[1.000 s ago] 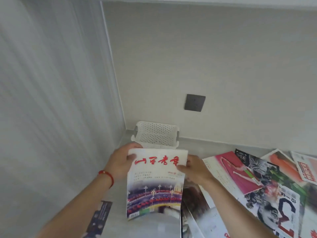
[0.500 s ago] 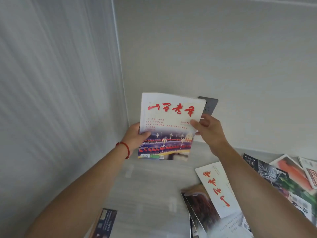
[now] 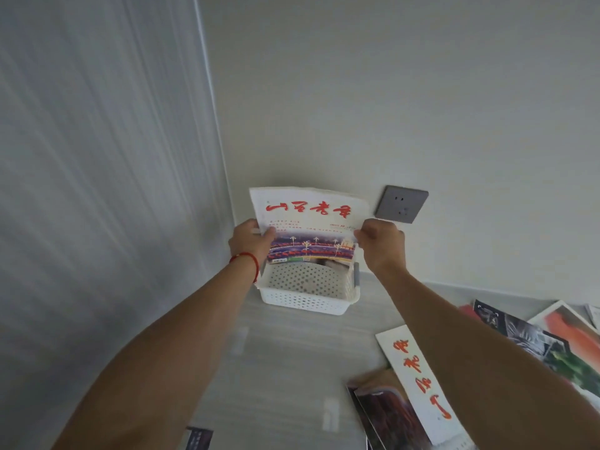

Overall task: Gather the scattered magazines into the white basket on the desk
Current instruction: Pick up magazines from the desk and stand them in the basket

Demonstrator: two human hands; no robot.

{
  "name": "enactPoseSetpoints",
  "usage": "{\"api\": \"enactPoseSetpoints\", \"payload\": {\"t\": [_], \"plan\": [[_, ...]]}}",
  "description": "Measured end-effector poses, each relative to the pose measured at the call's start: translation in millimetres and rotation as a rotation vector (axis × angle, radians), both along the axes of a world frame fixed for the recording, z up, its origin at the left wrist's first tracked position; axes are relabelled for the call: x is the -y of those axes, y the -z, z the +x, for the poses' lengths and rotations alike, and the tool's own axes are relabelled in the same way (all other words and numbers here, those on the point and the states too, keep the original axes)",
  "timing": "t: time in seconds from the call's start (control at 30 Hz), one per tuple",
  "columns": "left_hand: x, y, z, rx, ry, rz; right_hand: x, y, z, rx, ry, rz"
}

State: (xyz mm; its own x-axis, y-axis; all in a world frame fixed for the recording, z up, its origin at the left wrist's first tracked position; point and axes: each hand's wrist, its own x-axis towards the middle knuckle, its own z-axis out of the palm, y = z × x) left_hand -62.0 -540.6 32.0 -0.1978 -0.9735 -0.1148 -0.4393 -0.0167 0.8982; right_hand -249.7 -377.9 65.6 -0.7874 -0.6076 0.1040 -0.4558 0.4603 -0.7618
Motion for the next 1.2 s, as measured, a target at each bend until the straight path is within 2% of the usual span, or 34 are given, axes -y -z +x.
{"api": "enactPoseSetpoints", "payload": {"t": [0.2,0.33,0.47,0.53,0.63,0.73,0.9,1.0,1.07,1.13,1.2], "plan": [[10.8,13.8,-8.8,-0.038,0.022,0.078,7.1,27.7,-7.1,0.091,0.086,0.01],[26.5,15.5,-13.9,0.018,0.091,0.09,19.4,34.5,-11.6,0.141,0.138,-0.022],[36.0,23.2,-17.5,-0.025,0.145,0.163,28.1,38.1,-16.5,0.142,0.072,0.067],[38.6,25.2,-20.1,0.013,0.137,0.159,30.0,37.9,-19.9,0.161,0.059,0.099],[40.4,23.0,-27.6,0.083,0.122,0.141,30.8,36.1,-26.1,0.239,0.029,0.105],[33.6,25.5,-31.8,0.063,0.117,0.167,29.2,35.8,-23.7,0.344,-0.055,0.101],[19.4,36.2,-29.2,0.0,0.276,0.274,26.6,34.1,-20.3,0.351,-0.079,0.13],[14.7,31.4,-21.7,0.007,0.301,0.282,12.5,34.8,-20.6,0.347,-0.095,0.188],[-3.4,25.3,-18.0,0.102,0.265,0.13,-12.1,42.5,-18.1,0.268,-0.128,0.284],[-35.1,18.0,-17.4,0.049,0.25,0.031,-49.0,55.1,-16.2,0.162,-0.124,0.425],[-77.5,16.8,-20.0,-0.018,0.361,0.05,-93.7,74.0,-16.3,0.097,-0.058,0.581]]}}
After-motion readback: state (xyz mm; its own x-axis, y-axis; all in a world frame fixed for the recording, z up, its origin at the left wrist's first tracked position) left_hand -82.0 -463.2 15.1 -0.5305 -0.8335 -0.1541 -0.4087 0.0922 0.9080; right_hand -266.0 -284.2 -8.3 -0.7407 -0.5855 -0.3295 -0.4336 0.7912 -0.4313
